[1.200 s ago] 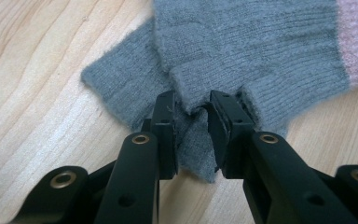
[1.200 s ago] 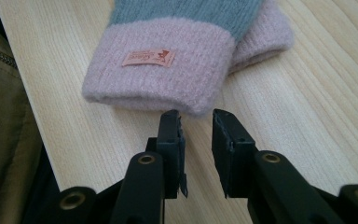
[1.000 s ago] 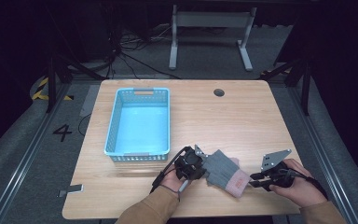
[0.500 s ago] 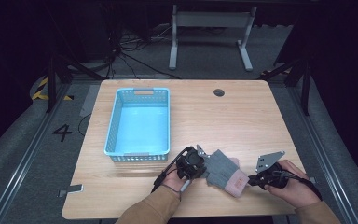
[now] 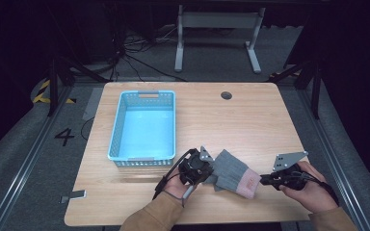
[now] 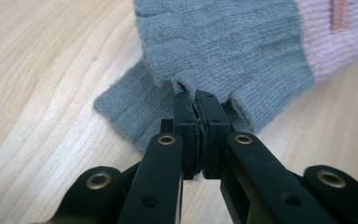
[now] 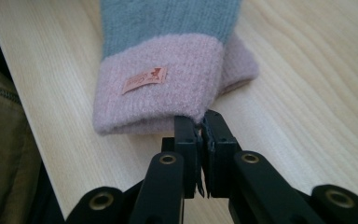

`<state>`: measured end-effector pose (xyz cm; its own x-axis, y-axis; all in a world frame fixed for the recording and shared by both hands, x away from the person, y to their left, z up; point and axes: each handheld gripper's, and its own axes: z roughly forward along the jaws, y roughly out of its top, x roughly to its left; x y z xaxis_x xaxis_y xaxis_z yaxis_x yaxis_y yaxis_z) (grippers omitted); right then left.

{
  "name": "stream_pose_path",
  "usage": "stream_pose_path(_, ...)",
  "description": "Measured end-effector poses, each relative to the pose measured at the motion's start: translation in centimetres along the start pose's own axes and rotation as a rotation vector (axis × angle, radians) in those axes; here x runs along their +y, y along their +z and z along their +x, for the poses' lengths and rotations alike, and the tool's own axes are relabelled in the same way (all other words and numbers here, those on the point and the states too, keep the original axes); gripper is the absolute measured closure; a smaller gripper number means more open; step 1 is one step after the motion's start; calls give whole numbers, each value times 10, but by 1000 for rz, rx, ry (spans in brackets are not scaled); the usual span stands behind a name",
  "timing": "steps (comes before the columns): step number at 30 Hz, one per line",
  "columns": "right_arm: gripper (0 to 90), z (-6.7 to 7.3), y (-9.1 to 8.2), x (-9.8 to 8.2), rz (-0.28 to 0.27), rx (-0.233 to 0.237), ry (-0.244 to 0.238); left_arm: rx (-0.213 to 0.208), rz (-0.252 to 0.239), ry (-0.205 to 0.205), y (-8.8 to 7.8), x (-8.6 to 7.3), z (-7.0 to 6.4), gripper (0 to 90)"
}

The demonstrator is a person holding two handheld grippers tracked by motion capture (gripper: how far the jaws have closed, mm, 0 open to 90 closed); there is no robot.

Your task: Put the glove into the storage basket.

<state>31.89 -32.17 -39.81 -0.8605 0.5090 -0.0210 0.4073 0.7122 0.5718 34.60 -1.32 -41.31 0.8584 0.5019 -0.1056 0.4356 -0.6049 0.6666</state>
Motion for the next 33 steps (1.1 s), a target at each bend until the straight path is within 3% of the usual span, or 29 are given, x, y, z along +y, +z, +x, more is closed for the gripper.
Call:
stream_pose_path(9,864,-10,3,11,-49,-48,24,3,-18,-13,-14,-7,-4,880)
stream_pose_path(16,866,-15,9,20,-71,-66,26,4,-5,-18,-19,-12,-8,881)
stream_pose_path(33,867,-27,35,27,-52,-52,51,-31,67,-41,-8,-20,-10,881)
